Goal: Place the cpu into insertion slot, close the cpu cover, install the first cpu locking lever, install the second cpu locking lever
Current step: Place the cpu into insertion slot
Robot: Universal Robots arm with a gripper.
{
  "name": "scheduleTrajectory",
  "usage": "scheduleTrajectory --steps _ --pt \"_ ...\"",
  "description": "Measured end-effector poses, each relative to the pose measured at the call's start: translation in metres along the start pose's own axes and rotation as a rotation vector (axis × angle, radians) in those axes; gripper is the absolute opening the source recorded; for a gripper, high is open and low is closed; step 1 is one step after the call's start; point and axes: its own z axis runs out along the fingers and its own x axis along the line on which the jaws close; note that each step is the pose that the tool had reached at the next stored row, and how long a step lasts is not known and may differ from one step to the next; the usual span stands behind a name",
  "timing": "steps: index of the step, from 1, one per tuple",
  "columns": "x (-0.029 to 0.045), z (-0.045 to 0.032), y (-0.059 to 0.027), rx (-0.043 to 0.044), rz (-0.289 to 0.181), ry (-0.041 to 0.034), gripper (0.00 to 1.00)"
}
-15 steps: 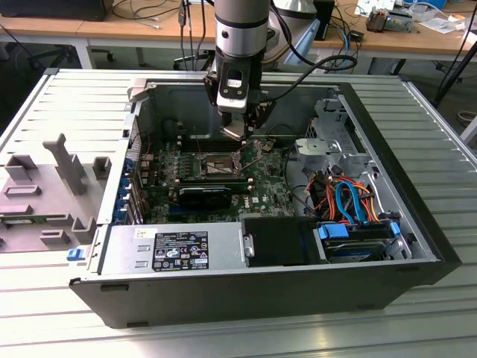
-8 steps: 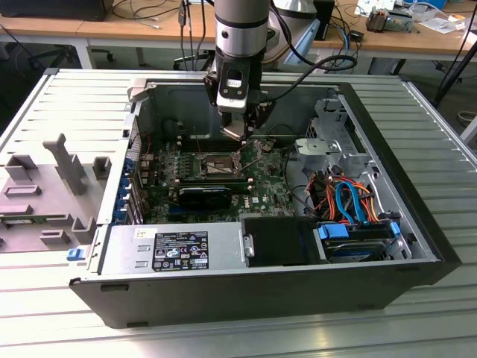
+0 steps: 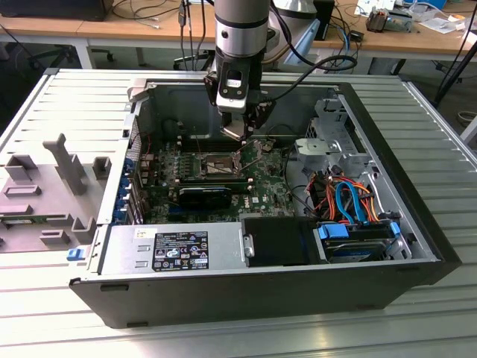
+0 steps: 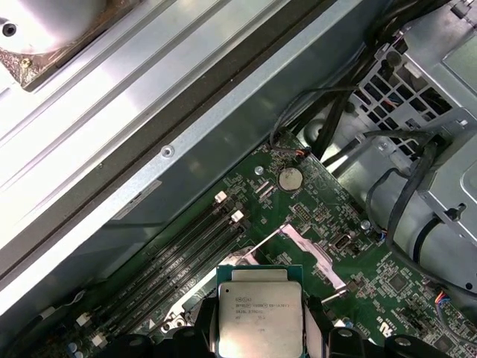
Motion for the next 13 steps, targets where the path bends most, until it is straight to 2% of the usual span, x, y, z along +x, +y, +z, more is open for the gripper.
scheduleTrajectory --steps 13 --pt "0.0000 0.0002 0.0000 -0.0002 0.019 -0.0019 0.55"
